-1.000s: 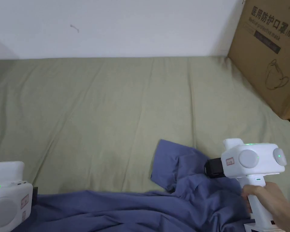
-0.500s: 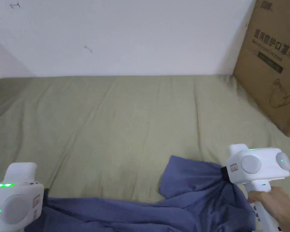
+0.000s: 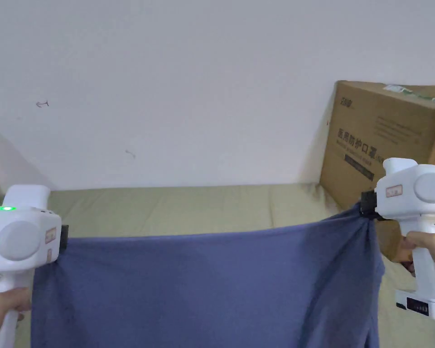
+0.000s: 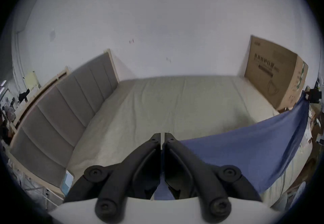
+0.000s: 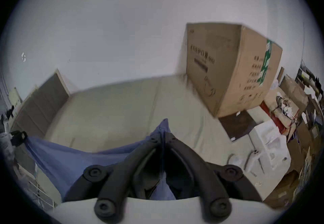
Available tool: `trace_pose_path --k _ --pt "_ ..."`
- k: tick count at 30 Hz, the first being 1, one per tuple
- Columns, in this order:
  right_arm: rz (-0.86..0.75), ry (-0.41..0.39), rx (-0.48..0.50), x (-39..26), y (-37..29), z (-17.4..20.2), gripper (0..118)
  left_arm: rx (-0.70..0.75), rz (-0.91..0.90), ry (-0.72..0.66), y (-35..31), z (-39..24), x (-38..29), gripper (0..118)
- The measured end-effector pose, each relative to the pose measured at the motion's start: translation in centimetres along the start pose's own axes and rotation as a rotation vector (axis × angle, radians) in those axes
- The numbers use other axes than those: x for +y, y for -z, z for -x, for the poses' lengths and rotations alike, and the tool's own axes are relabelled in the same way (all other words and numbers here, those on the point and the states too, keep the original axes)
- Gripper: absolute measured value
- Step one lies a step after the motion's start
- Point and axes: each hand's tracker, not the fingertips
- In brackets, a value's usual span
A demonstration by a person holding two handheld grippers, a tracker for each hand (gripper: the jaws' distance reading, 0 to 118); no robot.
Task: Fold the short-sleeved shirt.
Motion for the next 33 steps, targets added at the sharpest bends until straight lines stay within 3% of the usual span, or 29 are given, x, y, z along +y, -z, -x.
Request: trace_pose_path --k 8,20,27,33 --pt "-0.151 0.034 -0.001 10.6 -3.9 1.6 2 0.022 -0.180 -0.038 -3.2 0.9 12.0 1" --pt "-0.325 0.053 0.010 27.5 -5.2 5.3 2 0.085 -0.360 -0.072 -1.4 1.8 27.8 1" --pt "-0.370 0.049 0.011 29.4 -5.3 6.4 2 0.099 -0.405 -0.092 0.0 2.9 29.5 1" --pt "-0.296 0.015 0.002 26.1 0.3 7.5 2 0.123 -0.317 -0.052 6.3 2.0 25.0 1"
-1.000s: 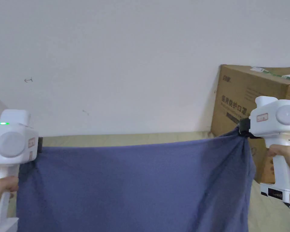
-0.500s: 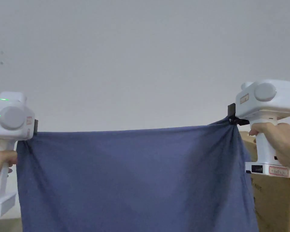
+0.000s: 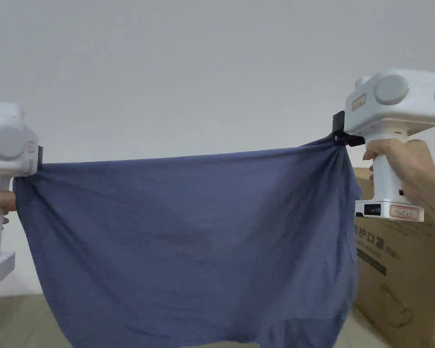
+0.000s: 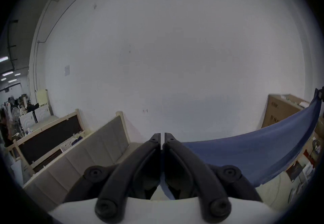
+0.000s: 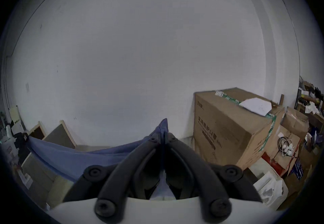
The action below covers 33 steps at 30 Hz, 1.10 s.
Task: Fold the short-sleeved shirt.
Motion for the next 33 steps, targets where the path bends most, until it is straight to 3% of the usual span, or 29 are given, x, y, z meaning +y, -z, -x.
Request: trace_pose_path --k 6,13,17,20,27,33 --pt "0.222 -0.010 -0.029 -11.2 9.9 -0.6 2 -0.023 0.203 0.063 7.6 -2.6 -12.4 1" --pt "0.523 -0.004 -0.106 -29.0 20.0 -2.9 2 -0.062 0.509 0.063 14.7 -6.2 -29.4 1" --pt "0.663 0.072 -0.126 -36.7 21.7 -5.2 2 -0.065 0.625 0.109 15.4 -7.4 -36.1 1" --pt "0.696 0.052 -0.148 -39.5 20.3 -5.7 2 -0.087 0.654 0.097 15.4 -7.1 -38.4 1" --pt "0.689 0.129 -0.108 -40.1 13.9 -7.2 2 -0.121 0.645 0.122 11.1 -4.8 -38.6 1" --pt "0.622 0.196 -0.070 -41.1 3.1 -7.9 2 -0.141 0.567 0.117 0.8 -1.3 -38.3 1"
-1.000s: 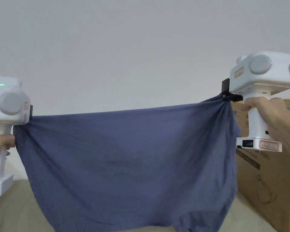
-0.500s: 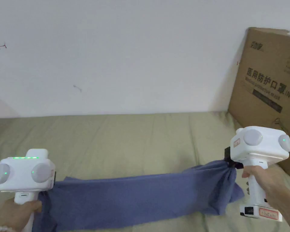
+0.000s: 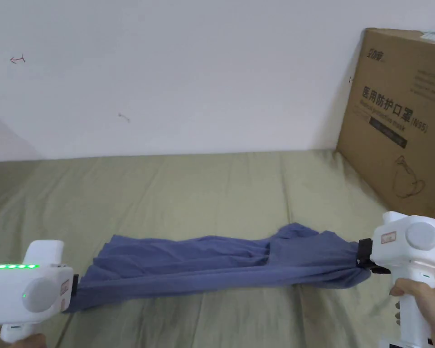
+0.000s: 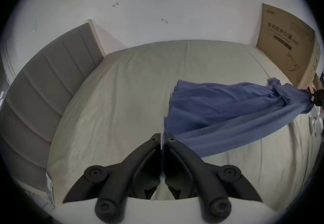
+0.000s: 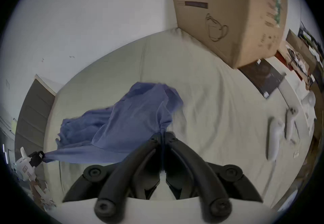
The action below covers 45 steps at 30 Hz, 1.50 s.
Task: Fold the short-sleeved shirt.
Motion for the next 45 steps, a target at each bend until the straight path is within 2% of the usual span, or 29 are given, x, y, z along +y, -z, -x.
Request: trace_pose_path --k 5,11,13,17,22,23,24,25,26,27,28,29,30,31,32,35,36,37,38,39,40,42,43,45 --pt "0.008 0.007 0.001 -8.2 -5.6 -2.6 2 -0.020 0.053 -0.003 -7.0 1.2 -8.5 1" --pt "0.042 -0.056 -0.034 -18.0 -10.8 -5.5 2 -0.039 0.130 0.041 -13.3 1.6 -18.2 1" --pt "0.058 -0.036 -0.030 -20.3 -11.9 -6.6 2 -0.028 0.145 0.042 -14.7 1.4 -20.6 1" --pt "0.081 -0.022 -0.045 -24.1 -13.3 -8.4 2 -0.021 0.174 0.074 -16.7 0.9 -23.9 1" --pt "0.107 -0.020 -0.047 -26.5 -13.6 -9.1 2 -0.028 0.185 0.062 -17.2 0.7 -24.8 2" --pt "0.099 -0.029 -0.051 -26.5 -13.6 -9.0 2 -0.031 0.176 0.070 -17.2 0.7 -24.7 5" --pt "0.095 -0.037 -0.053 -26.5 -13.6 -8.8 2 -0.028 0.165 0.071 -17.2 0.7 -24.7 14" --pt "0.088 -0.045 -0.051 -26.5 -13.6 -8.7 2 -0.024 0.159 0.074 -17.2 0.7 -24.6 14" --pt "0.079 -0.059 -0.055 -26.4 -13.6 -8.4 2 -0.022 0.159 0.076 -17.2 0.6 -24.5 19" --pt "0.076 -0.083 -0.067 -26.3 -13.7 -8.2 3 -0.016 0.164 0.078 -17.3 0.7 -24.4 34" --pt "0.071 -0.116 -0.088 -26.1 -13.8 -7.8 17 -0.021 0.169 0.079 -17.5 0.8 -24.2 70" --pt "0.059 -0.146 -0.112 -26.0 -13.9 -7.7 40 -0.033 0.165 0.076 -17.8 0.9 -24.3 94" --pt "0.053 -0.172 -0.117 -26.0 -14.1 -7.5 72 -0.054 0.135 0.067 -18.4 1.0 -24.3 102" --pt "0.049 -0.182 -0.115 -25.9 -14.5 -7.3 103 -0.063 0.109 0.058 -19.1 1.1 -24.2 99" --pt "0.020 -0.187 -0.103 -25.9 -15.2 -7.1 106 -0.060 0.124 0.056 -19.5 1.1 -24.1 100" --pt "-0.001 -0.208 -0.093 -25.9 -16.6 -6.3 106 -0.096 0.114 0.019 -20.7 1.4 -24.3 98" --pt "-0.013 -0.226 -0.086 -26.0 -17.0 -5.9 105 -0.121 0.100 -0.008 -21.3 1.4 -24.4 92" --pt "-0.010 -0.242 -0.080 -26.2 -17.2 -5.6 97 -0.140 0.091 -0.033 -21.9 1.4 -24.8 71" --pt "-0.013 -0.267 -0.065 -26.6 -17.6 -5.2 80 -0.145 0.094 -0.038 -22.2 1.3 -25.2 47" --pt "-0.024 -0.276 -0.067 -27.0 -17.8 -4.9 50 -0.133 0.098 -0.040 -22.3 1.4 -25.8 25" --pt "-0.029 -0.275 -0.079 -27.5 -17.7 -4.5 15 -0.113 0.102 -0.043 -22.3 1.2 -26.5 7" --pt "-0.019 -0.266 -0.068 -28.5 -17.5 -4.4 9 -0.118 0.113 -0.051 -22.3 1.4 -27.7 0" --pt "-0.006 -0.244 -0.021 -28.9 -17.3 -4.5 1 -0.146 0.126 -0.077 -22.1 1.6 -28.2 0" --pt "0.012 -0.228 -0.032 -29.5 -16.7 -4.4 1 -0.180 0.185 -0.117 -21.7 1.8 -28.6 0"
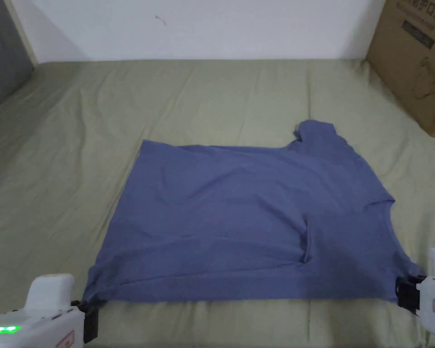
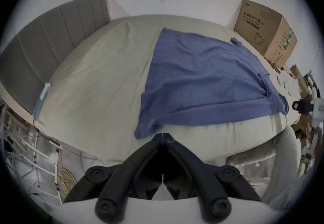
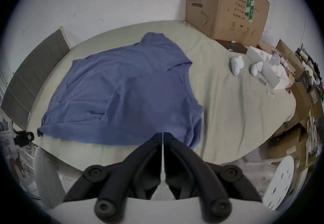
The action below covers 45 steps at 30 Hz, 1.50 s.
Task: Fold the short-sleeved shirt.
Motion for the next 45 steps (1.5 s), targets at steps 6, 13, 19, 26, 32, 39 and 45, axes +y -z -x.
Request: trace_pose_path --k 6,13,19,26,32,39,45 --pt "0.038 0.026 -0.005 -0.9 1.0 0.1 1 0.067 -0.051 0.031 0.7 0.8 0.7 13" --pt "0.056 0.024 -0.021 -0.8 1.2 0.0 1 0.056 0.003 0.013 4.2 0.4 2.1 94" --pt "0.066 0.051 -0.019 -0.9 1.4 -0.9 1 0.040 0.097 0.024 6.7 1.1 2.4 3" --pt "0.057 0.118 -0.009 -0.8 1.1 -2.3 35 0.061 0.119 0.094 6.6 0.4 3.1 3" --pt "0.038 0.075 -0.043 1.4 2.3 -3.5 86 0.053 0.117 0.051 5.9 0.5 3.4 3" --pt "0.142 0.134 -0.018 0.5 6.2 -5.0 2 0.059 0.117 0.052 5.2 0.0 3.7 3" --pt "0.087 0.075 -0.018 1.0 3.1 -4.1 2 0.047 0.110 0.012 4.0 0.0 3.8 3"
